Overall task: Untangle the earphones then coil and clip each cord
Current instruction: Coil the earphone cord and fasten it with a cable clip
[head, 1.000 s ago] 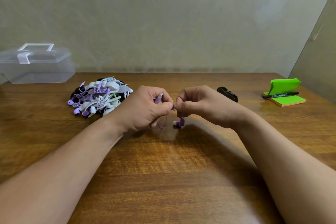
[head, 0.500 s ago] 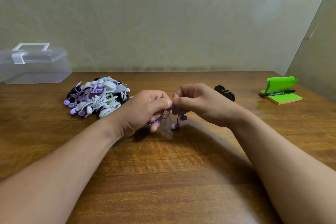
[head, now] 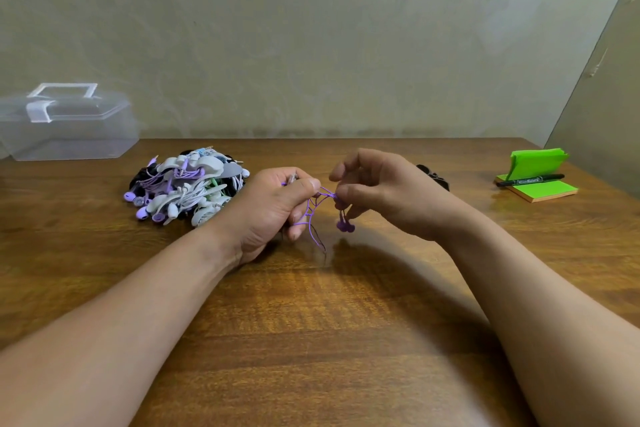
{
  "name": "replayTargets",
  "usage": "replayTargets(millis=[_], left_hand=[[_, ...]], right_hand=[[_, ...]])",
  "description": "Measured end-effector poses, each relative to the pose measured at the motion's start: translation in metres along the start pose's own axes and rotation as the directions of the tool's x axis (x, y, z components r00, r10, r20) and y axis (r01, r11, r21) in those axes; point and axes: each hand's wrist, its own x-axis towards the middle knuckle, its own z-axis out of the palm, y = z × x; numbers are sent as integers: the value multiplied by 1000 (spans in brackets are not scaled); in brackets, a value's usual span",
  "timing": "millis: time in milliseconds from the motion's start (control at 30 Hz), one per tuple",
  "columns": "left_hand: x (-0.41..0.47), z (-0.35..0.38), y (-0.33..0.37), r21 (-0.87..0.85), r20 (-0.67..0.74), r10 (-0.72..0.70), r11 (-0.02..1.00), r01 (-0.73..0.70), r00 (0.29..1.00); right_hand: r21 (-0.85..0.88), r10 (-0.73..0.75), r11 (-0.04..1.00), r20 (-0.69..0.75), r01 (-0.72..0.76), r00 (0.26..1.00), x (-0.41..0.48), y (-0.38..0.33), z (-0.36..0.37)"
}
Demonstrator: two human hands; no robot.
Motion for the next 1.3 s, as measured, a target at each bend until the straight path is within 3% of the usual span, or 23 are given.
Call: replayTargets(millis=[133, 233, 367, 533, 633, 733, 867, 967, 1033, 1100, 1167, 1233, 1300], left_hand=[[1, -1, -2, 13, -22, 10, 1000, -10, 1000], [1, -2, -3, 103, 5, 5, 995, -6, 1000], [-1, 1, -3, 208, 42, -10, 978, 1, 999], [-2, 2, 3, 146, -7, -56, 988, 57, 998], [-3, 2, 7, 183, 44, -127, 976, 117, 991], [-7, -1, 10, 342, 110, -138, 935, 93, 984], [-12, -5, 14, 543, 146, -23, 838, -61, 989], [-12, -6, 12, 617, 145, 150, 759, -208, 978], [-9, -6, 8, 638, 111, 182, 741, -210, 977], [-5, -6, 6, 541, 13, 142, 832, -127, 990], [0, -7, 4, 268, -124, 46, 963, -12, 991], [3, -7, 4, 72, -225, -50, 995, 68, 973], [4, -2, 3, 0, -278, -93, 995, 96, 956]], right_hand=[[-185, -56, 981, -17, 52, 998, 0, 0, 5], [-220, -136, 968, -68, 118, 988, 0, -2, 10], [-142, -116, 985, -120, 98, 986, -2, -4, 20], [-26, -67, 998, -169, 63, 983, -1, -2, 23], [-45, -80, 996, -131, 75, 988, -2, -5, 25], [-64, -83, 995, -57, 79, 995, -2, -8, 26], [-104, -76, 991, 27, 78, 997, -2, -9, 27], [-139, -67, 988, 2, 67, 998, -2, -8, 23], [-174, -64, 983, -39, 56, 997, -2, -6, 18], [-196, -63, 980, -85, 46, 994, -2, -4, 15], [-200, -59, 979, -112, 36, 992, -1, -2, 12], [-221, -58, 975, -108, 33, 992, -1, -3, 13], [-280, -62, 959, -85, 36, 994, -3, -5, 16]])
